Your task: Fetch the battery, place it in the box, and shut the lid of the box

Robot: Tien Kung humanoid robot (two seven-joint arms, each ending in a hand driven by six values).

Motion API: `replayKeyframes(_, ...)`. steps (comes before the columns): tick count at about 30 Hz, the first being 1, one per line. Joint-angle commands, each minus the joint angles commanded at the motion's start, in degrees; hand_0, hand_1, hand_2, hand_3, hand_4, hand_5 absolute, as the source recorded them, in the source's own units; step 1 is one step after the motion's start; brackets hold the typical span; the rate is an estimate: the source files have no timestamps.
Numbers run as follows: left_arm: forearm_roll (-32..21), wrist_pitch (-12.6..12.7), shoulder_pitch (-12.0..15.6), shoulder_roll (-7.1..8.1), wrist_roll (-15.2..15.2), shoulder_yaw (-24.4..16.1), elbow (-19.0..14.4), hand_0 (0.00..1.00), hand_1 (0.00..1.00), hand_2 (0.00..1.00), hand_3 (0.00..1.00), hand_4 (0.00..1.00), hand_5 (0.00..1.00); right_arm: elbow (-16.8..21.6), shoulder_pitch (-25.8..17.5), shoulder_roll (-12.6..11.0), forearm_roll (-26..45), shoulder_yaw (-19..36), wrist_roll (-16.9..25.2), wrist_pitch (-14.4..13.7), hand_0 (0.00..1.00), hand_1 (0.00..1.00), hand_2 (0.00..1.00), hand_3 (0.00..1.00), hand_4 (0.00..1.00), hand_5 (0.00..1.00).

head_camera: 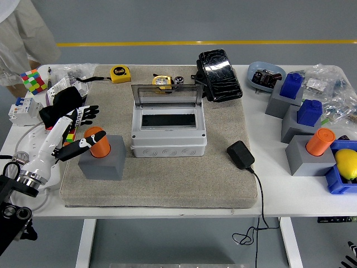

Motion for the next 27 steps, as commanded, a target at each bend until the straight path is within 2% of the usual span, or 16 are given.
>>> replayKeyframes(5, 0.04, 0.67, -0.24, -0.2, -0.38, 0.91, 0.7, 0.649, 0.739, 0.785, 0.806, 0.998, 0.32, -0.08, -0.06, 0.05, 0.04, 0.02, -0.06, 0.13, 0.627, 0.637, 0.63, 0.558, 0.955, 0.533)
replayKeyframes(6, -0.09, 0.82, -0.28, -0.25, -0.59, 1.13, 0.83, 0.621, 0.709, 0.75, 0.796, 0.998, 0.171, -0.09, -0.08, 0.06, 0.06, 0.02, -0.07, 0.16, 0.63, 0.637, 0.63, 0.558, 0.957, 0.53)
replayKeyframes(11, -0.86, 1.14, -0.38, -0.32, -1.48, 2.45, 1.3, 0.621, 0.709, 0.75, 0.796, 0.998, 0.171, -0.09, -0.14, 0.07, 0.11, -0.02, -0.04, 0.21, 0.63, 0.637, 0.63, 0.558, 0.957, 0.53)
replayKeyframes(12, -1.06, 1.22, -0.4, -0.32, -1.66, 2.69, 1.36, 0.585, 0.656, 0.69, 0.762, 0.998, 0.109, -0.06, -0.14, 0.07, 0.11, -0.02, -0.02, 0.19, 0.629, 0.637, 0.63, 0.558, 0.958, 0.53)
replayKeyframes(16, -2.77, 1.9, -0.67, -0.59, -3.07, 3.46, 1.85, 0.585, 0.656, 0.69, 0.762, 0.998, 0.109, 0.01, -0.11, 0.1, 0.13, -0.04, 0.08, 0.12, 0.629, 0.637, 0.63, 0.558, 0.958, 0.53)
replayKeyframes(17, -3.41, 2.19, -0.8, -0.71, -3.58, 3.62, 2.05, 0.585, 0.656, 0.69, 0.762, 0.998, 0.109, 0.01, -0.12, 0.1, 0.14, -0.06, 0.09, 0.12, 0.629, 0.637, 0.63, 0.558, 0.958, 0.53)
replayKeyframes(18, -3.91, 2.45, -0.93, -0.82, -4.0, 3.76, 2.25, 0.54, 0.604, 0.613, 0.717, 0.998, 0.047, 0.01, -0.14, 0.11, 0.15, -0.09, 0.08, 0.13, 0.629, 0.637, 0.63, 0.559, 0.959, 0.529)
replayKeyframes(23, -7.2, 3.87, -2.08, -1.96, -6.2, 4.62, 3.56, 0.54, 0.604, 0.613, 0.717, 0.998, 0.047, -0.06, -0.15, 0.13, 0.33, -0.26, 0.06, 0.18, 0.629, 0.637, 0.63, 0.559, 0.959, 0.529)
replayKeyframes(24, -7.61, 4.07, -2.33, -2.31, -6.39, 4.84, 3.82, 0.531, 0.562, 0.55, 0.682, 0.998, 0.002, -0.06, -0.16, 0.17, 0.37, -0.27, 0.06, 0.18, 0.629, 0.636, 0.63, 0.559, 0.961, 0.527)
replayKeyframes(27, -7.32, 3.83, -2.79, -3.15, -5.81, 5.24, 4.43, 0.531, 0.562, 0.55, 0.682, 0.998, 0.002, -0.06, -0.13, 0.21, 0.4, -0.34, 0.07, 0.16, 0.629, 0.636, 0.63, 0.559, 0.961, 0.527)
